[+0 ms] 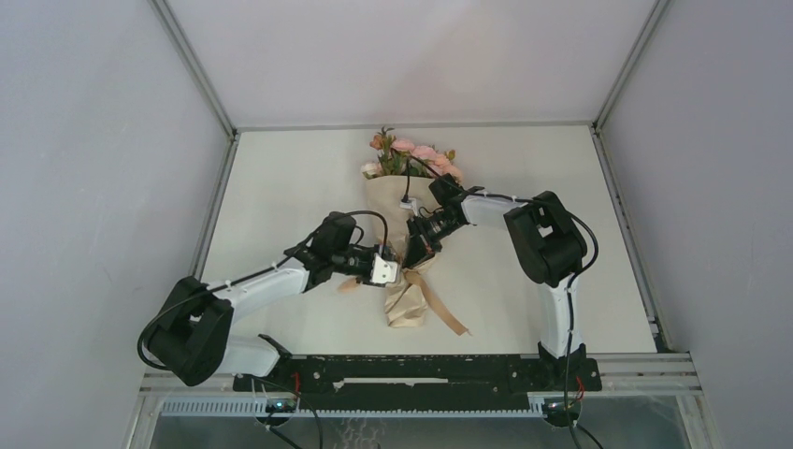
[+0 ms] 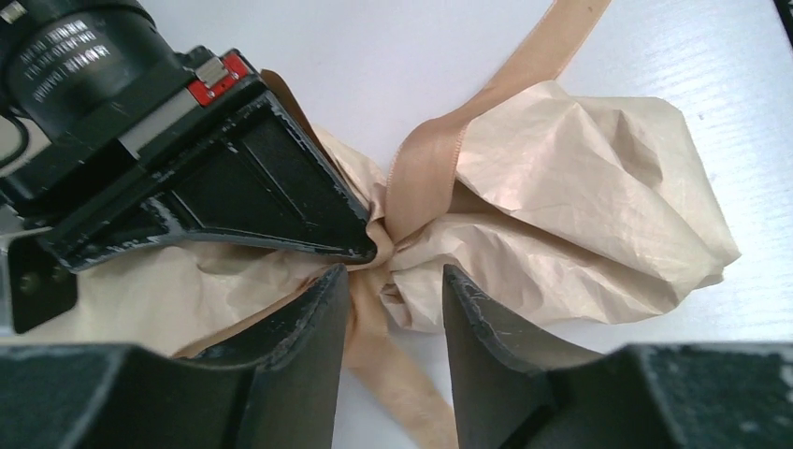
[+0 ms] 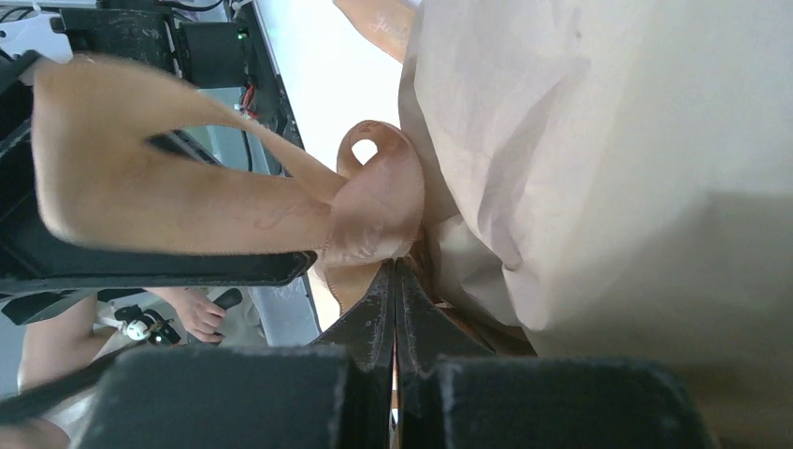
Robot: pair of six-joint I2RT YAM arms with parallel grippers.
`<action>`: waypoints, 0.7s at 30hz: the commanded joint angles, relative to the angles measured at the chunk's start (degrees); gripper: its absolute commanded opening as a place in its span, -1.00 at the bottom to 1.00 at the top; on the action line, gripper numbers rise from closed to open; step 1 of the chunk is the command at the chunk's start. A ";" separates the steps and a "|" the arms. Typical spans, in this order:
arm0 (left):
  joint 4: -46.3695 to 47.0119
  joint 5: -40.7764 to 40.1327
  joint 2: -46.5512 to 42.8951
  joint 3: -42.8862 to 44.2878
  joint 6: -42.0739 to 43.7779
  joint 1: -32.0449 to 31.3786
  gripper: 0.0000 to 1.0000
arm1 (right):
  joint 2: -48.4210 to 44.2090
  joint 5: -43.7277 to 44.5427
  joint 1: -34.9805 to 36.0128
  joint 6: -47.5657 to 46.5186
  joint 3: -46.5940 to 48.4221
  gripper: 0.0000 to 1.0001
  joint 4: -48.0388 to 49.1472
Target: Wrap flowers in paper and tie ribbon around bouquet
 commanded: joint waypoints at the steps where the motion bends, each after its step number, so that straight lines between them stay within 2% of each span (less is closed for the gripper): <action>1: -3.06 1.91 -0.63 3.84 7.03 -0.27 -0.11 | -3.23 0.82 0.24 -1.44 0.01 -1.00 -0.31; 5: -11.77 3.09 -1.41 5.28 14.12 0.35 -0.21 | -3.48 0.89 0.27 -1.47 0.02 -1.00 -0.32; 7: -12.61 3.67 -1.69 5.68 14.60 0.70 -0.21 | -3.58 0.92 0.28 -1.46 0.02 -1.00 -0.17; 12: -4.90 2.09 -0.64 5.83 12.74 0.07 -0.03 | -3.84 1.28 0.29 -1.44 0.04 -1.00 -0.52; 21: -1.93 -3.25 3.38 5.78 17.59 -1.56 0.01 | -4.08 1.36 0.28 -1.46 0.01 -1.00 -0.67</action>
